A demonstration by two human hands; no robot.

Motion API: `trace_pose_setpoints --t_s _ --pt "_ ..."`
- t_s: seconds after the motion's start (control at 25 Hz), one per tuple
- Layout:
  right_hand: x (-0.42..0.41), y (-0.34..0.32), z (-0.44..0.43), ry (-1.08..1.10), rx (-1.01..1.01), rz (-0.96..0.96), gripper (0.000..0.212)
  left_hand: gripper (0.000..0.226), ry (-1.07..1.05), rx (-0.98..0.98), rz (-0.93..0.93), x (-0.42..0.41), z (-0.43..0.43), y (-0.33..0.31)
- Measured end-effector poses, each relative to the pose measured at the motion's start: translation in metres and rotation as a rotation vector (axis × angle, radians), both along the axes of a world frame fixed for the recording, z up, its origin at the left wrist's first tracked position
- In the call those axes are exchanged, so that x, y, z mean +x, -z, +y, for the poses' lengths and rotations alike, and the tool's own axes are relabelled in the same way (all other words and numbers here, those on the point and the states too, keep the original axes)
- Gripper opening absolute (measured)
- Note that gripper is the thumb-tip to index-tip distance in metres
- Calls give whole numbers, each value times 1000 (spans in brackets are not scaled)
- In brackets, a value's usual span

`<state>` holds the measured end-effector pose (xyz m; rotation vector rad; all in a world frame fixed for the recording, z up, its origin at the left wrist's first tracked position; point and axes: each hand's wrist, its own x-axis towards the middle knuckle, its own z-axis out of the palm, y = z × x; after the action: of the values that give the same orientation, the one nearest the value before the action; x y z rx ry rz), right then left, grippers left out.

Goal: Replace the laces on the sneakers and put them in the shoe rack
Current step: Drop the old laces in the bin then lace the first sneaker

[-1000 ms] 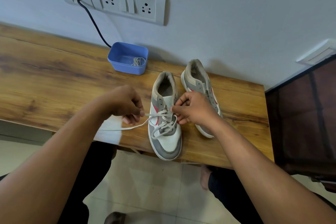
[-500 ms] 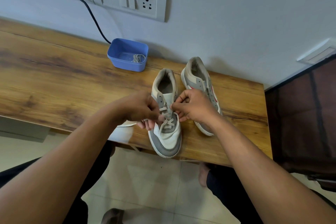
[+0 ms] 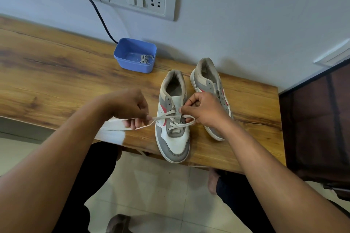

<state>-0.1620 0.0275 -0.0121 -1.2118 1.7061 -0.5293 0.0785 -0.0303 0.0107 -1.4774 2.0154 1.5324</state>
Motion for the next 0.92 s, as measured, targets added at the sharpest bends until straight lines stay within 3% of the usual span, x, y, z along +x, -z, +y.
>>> trace_pose_setpoints --t_s 0.16,0.32,0.48,0.64,0.8,0.92 --pt "1 -2 0 1 -1 7 20 22 10 3 164 -18 16 1" --pt "1 2 -1 27 5 -35 21 18 28 2 72 -2 2 0" --pt "1 2 0 26 9 -45 22 16 44 -40 180 -12 11 -1" --pt "1 2 0 31 18 -47 24 17 34 7 70 2 0 -3" --pt "3 1 1 35 20 -50 24 13 115 -20 130 -6 7 -4" --pt "3 0 1 27 12 -28 24 17 115 16 5 7 -2 -8"
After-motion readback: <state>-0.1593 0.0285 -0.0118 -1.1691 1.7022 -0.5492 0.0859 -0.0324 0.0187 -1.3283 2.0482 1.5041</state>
